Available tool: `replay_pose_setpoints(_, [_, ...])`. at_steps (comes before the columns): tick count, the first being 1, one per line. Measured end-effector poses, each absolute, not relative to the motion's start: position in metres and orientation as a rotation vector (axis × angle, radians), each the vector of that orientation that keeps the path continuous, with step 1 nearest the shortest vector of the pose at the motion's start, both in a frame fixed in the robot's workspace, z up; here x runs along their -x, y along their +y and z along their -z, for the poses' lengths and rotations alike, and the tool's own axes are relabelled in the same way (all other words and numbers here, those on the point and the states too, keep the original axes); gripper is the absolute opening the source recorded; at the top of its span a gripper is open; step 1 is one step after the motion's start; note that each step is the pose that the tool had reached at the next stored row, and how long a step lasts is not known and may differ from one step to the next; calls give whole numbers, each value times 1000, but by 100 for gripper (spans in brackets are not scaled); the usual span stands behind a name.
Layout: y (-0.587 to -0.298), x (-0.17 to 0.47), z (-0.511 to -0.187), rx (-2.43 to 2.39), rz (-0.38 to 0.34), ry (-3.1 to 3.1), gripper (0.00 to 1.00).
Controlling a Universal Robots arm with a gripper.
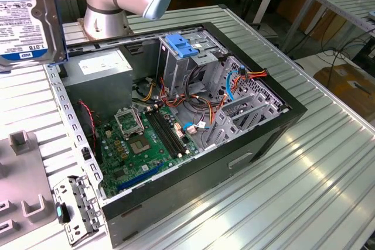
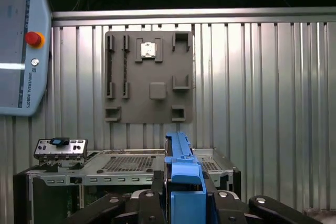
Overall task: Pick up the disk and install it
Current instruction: 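Pick up the disk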
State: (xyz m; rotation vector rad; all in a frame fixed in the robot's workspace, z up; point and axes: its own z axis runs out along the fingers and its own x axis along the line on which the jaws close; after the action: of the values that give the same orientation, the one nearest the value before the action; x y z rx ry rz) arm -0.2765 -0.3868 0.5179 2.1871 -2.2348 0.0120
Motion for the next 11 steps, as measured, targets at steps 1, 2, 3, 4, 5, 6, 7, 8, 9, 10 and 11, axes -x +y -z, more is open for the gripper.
replay_pose_setpoints(1, [-387,274,-518,-2187,-12,-2235,37])
replay_pose_setpoints(2, [-387,271,-518,-2187,-12,-2235,37])
replay_pose_setpoints(3, [-387,269,-518,-2187,-12,-2235,37])
replay_pose_setpoints(4, [-387,265,-518,-2187,-12,-2235,37])
replay_pose_setpoints(5, [-388,263,-518,-2187,-12,-2235,37])
replay_pose_setpoints(6, [-388,260,-518,-2187,-12,-2235,37])
replay_pose_setpoints(7, [-388,257,-518,-2187,-12,-2235,37])
replay_pose_setpoints(8, [-388,253,-518,-2187,-12,-2235,37])
replay_pose_setpoints(9, [-388,251,-518,-2187,-12,-2235,37])
replay_pose_setpoints(10, [-388,249,-518,-2187,-12,-2235,37])
replay_pose_setpoints(11, [-389,246,-518,-2187,-12,-2235,37])
